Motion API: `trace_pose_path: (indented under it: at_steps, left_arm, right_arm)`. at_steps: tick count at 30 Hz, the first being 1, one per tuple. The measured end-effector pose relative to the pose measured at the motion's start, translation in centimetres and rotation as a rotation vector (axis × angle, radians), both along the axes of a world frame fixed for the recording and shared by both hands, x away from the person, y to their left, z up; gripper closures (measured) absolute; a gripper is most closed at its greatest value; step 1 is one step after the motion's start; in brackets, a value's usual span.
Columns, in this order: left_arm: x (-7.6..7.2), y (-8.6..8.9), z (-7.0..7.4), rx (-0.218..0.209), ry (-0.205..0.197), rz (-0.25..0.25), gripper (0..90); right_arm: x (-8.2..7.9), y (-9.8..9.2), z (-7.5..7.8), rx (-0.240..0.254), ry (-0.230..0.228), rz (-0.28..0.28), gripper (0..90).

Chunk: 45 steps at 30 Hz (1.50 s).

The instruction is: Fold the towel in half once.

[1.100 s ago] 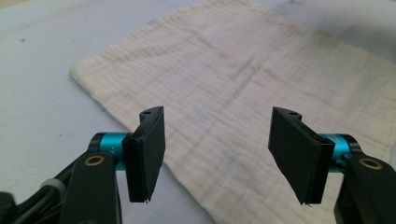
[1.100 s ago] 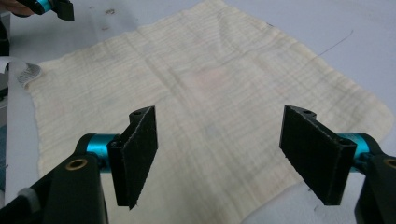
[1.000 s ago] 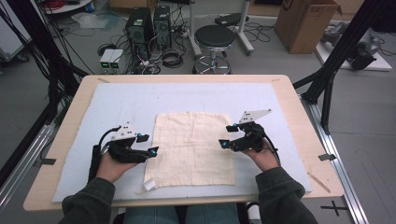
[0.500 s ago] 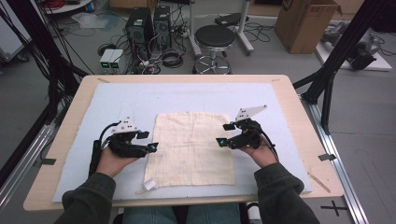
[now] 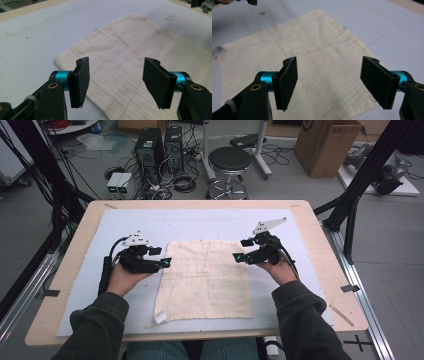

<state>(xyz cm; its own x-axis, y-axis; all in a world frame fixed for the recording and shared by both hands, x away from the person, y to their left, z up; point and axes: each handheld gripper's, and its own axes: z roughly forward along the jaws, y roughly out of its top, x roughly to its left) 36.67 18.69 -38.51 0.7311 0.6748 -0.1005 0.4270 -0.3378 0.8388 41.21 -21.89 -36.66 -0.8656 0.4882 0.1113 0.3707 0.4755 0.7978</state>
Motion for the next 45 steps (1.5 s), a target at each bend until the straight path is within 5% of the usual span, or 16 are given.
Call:
trace_pose_path:
  at_steps: [6, 18, 25, 30, 38, 45]
  left_arm:
    - [2.0, -0.5, -0.4, -0.018, 0.000, 0.037, 39.3]
    - [6.0, -0.7, -2.6, 0.047, 0.043, 0.158, 43.6]
    - [8.3, -0.6, -3.3, 0.035, 0.077, 0.231, 48.0]
    - [9.5, -0.4, -4.8, -0.017, 0.108, 0.308, 49.9]
    - [9.8, -0.9, -5.8, 0.037, 0.126, 0.296, 55.4]
    - [9.5, -1.4, -5.8, 0.077, 0.103, 0.288, 80.4]
  right_arm:
    - [2.5, -0.9, -1.0, 0.000, 0.038, -0.096, 31.5]
    - [5.2, -1.0, -3.6, -0.010, 0.061, -0.207, 47.3]
    - [6.8, -1.3, -5.4, -0.034, 0.097, -0.268, 53.9]
    - [7.4, -1.4, -6.5, -0.053, 0.127, -0.298, 55.7]
    - [7.9, -1.5, -7.2, -0.089, 0.137, -0.308, 58.1]
    - [7.9, -1.0, -7.0, -0.130, 0.117, -0.273, 81.3]
